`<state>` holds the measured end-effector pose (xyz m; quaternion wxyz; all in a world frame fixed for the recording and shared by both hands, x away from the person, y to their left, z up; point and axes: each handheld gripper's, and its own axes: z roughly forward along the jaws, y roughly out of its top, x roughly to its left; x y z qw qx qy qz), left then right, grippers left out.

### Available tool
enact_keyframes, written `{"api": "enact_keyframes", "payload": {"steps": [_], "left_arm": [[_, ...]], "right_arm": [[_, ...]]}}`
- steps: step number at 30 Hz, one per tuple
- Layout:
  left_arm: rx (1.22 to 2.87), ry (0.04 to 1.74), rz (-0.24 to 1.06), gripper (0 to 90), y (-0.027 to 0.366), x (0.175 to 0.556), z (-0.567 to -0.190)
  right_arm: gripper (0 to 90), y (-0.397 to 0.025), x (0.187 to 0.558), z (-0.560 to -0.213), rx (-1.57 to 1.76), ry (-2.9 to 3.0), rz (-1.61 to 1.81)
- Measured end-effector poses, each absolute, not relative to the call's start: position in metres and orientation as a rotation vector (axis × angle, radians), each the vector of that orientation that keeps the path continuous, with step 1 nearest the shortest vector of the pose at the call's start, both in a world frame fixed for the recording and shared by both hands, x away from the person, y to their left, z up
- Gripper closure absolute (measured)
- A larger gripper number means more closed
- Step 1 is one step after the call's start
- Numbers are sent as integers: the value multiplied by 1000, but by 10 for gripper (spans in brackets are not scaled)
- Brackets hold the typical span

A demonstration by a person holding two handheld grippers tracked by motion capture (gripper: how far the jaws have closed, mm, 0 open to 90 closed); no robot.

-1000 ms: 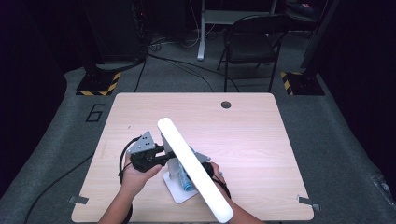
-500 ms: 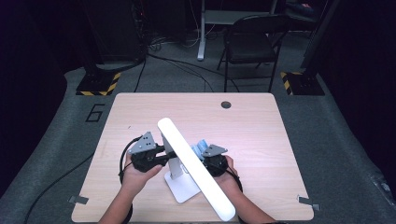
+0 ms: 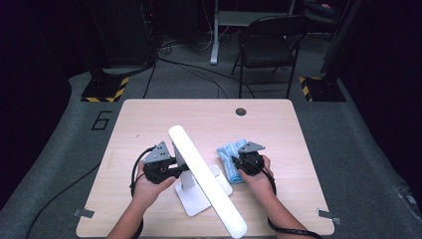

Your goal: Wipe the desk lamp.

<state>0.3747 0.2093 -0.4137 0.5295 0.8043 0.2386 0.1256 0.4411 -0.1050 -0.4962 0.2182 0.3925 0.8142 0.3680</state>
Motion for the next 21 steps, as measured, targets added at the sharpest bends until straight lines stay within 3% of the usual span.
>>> {"api": "enact_keyframes", "payload": {"steps": [2, 5, 9, 12, 17, 21], "left_arm": [[1916, 573, 321, 732, 208, 374, -414], [1914, 572, 315, 734, 209, 374, -415], [1908, 573, 308, 734, 209, 374, -416], [1905, 573, 312, 735, 209, 373, -416], [1914, 585, 396, 748, 205, 370, -415], [1908, 606, 404, 748, 204, 368, -415]], "right_arm": [[643, -103, 441, -501, 1095, 2278, 1030], [506, -95, 441, -509, 1115, 2304, 1039], [474, -87, 444, -511, 1195, 2278, 1068], [512, -82, 447, -514, 1240, 2289, 1071], [648, -73, 439, -515, 1183, 2302, 1051], [666, -77, 432, -514, 1159, 2324, 1056]]}}
